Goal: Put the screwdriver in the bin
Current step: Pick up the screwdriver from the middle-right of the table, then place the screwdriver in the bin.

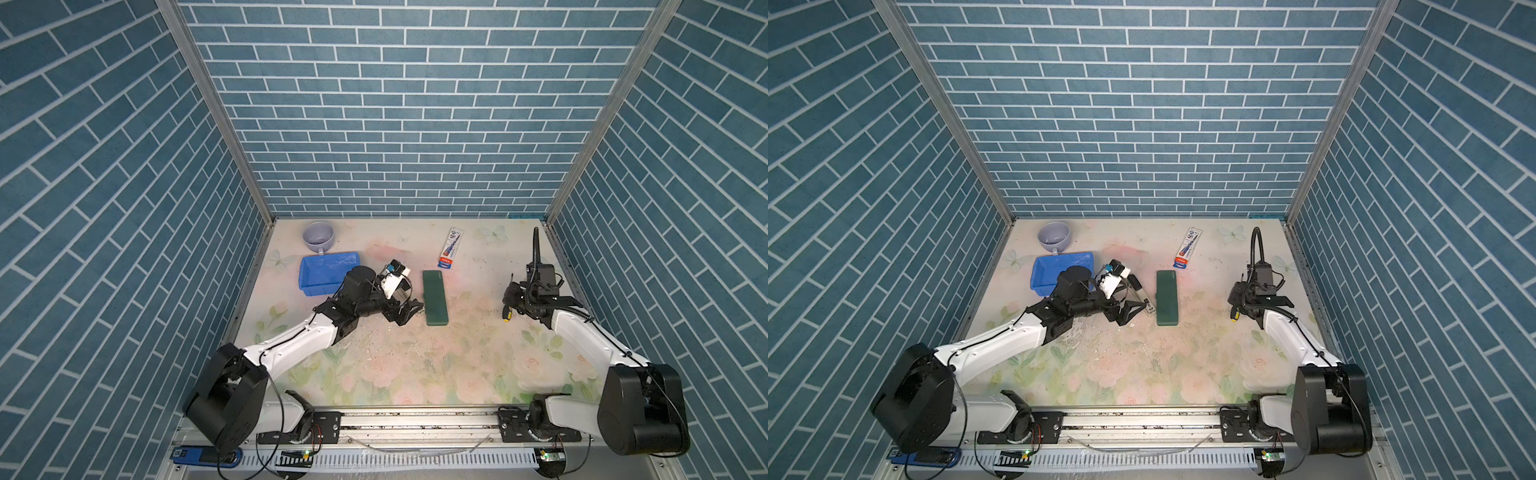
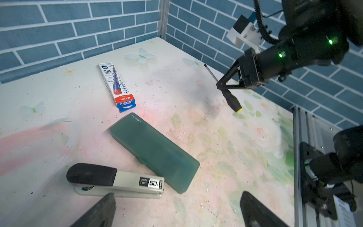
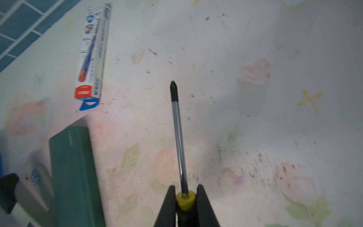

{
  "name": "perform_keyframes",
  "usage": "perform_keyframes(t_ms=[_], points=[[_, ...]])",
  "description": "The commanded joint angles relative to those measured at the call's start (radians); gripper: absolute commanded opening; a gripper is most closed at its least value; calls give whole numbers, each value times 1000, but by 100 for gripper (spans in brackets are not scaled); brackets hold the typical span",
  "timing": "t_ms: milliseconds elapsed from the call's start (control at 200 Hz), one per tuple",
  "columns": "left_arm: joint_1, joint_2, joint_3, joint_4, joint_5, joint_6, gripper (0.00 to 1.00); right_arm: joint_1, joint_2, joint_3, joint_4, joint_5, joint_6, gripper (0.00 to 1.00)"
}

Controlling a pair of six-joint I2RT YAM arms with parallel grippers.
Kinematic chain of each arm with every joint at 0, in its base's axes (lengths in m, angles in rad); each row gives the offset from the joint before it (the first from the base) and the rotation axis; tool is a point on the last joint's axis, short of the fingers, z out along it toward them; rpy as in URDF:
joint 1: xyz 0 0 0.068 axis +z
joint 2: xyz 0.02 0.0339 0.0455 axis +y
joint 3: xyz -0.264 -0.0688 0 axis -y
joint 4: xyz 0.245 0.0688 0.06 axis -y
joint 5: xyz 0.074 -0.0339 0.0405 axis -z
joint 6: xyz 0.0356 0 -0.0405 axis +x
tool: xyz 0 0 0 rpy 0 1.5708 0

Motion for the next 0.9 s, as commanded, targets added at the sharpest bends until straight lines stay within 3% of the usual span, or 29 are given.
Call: perform_keyframes(t_ms=[0,440,650,895], points=[[-13,33,20,84,-6,-185,100,60,-52,43,139,-62,-69,0],[-55,148,16,527,33,-527,100,210,-40,122,427,-328,-81,0],[-80,211,59,593,72,-575,99,267,19,166,544,-425,-18,0],[-87,251,76,676,88,-584,87,332,71,211,580,-465,-2,0]])
